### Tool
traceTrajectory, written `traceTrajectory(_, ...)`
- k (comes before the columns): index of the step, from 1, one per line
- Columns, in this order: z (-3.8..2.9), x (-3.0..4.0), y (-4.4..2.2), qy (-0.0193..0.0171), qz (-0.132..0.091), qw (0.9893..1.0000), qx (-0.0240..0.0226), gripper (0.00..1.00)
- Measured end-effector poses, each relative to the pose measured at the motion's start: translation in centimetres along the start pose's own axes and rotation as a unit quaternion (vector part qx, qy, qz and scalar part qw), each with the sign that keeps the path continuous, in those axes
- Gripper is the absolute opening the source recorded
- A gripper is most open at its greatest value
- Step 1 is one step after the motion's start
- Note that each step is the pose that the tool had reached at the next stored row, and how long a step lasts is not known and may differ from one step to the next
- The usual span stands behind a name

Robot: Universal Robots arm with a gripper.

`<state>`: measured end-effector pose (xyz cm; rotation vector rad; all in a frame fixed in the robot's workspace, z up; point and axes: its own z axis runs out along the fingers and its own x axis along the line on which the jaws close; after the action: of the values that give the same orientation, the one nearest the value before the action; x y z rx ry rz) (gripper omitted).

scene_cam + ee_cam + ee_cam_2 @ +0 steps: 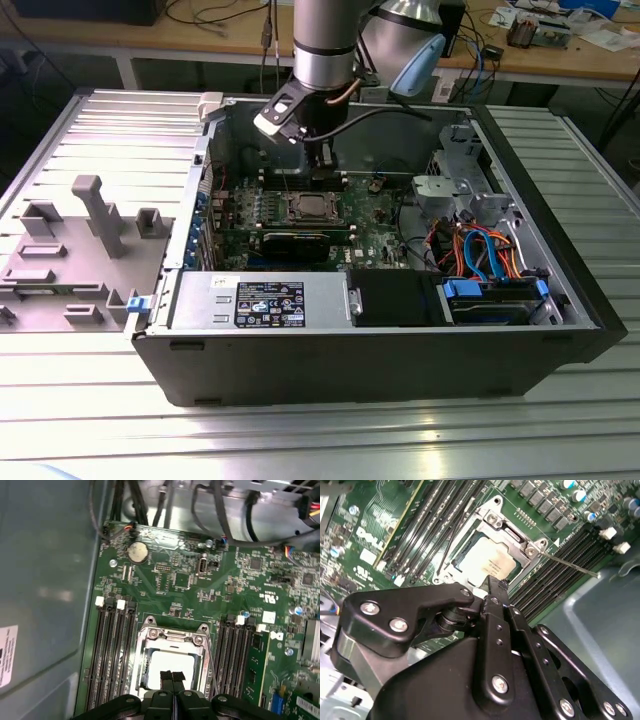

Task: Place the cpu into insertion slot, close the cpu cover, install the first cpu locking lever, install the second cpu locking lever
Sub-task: 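Install the first cpu locking lever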

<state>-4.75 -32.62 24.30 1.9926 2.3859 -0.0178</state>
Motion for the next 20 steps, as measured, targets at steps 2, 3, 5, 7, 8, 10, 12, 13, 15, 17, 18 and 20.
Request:
traceTrajectory(2,0.00,0.00,0.00,0.0002,-0.016,0.9999,-0.0005,0.11)
traceTrajectory(3,0.00,0.00,0.00,0.0003,-0.023,0.9997,-0.0008,0.11)
traceTrajectory(5,0.00,0.00,0.00,0.0006,-0.047,0.9989,-0.0015,0.11)
traceTrajectory(7,0.00,0.00,0.00,0.0006,-0.068,0.9977,-0.0022,0.11)
traceTrajectory(8,0.00,0.00,0.00,0.0004,-0.077,0.9970,-0.0024,0.11)
traceTrajectory(10,0.00,0.00,0.00,0.0001,-0.082,0.9967,-0.0024,0.11)
traceTrajectory(12,0.00,0.00,0.00,0.0001,-0.082,0.9966,-0.0024,0.11)
traceTrajectory(13,0.00,0.00,0.00,0.0000,-0.082,0.9966,-0.0024,0.11)
traceTrajectory(15,0.00,0.00,0.00,0.0001,-0.082,0.9966,-0.0024,0.11)
traceTrajectory(17,0.00,0.00,0.00,0.0001,-0.082,0.9966,-0.0024,0.11)
traceTrajectory(18,0.00,0.00,0.00,0.0000,-0.082,0.9966,-0.0025,0.11)
traceTrajectory(20,0.00,0.00,0.00,0.0001,-0.083,0.9966,-0.0024,0.11)
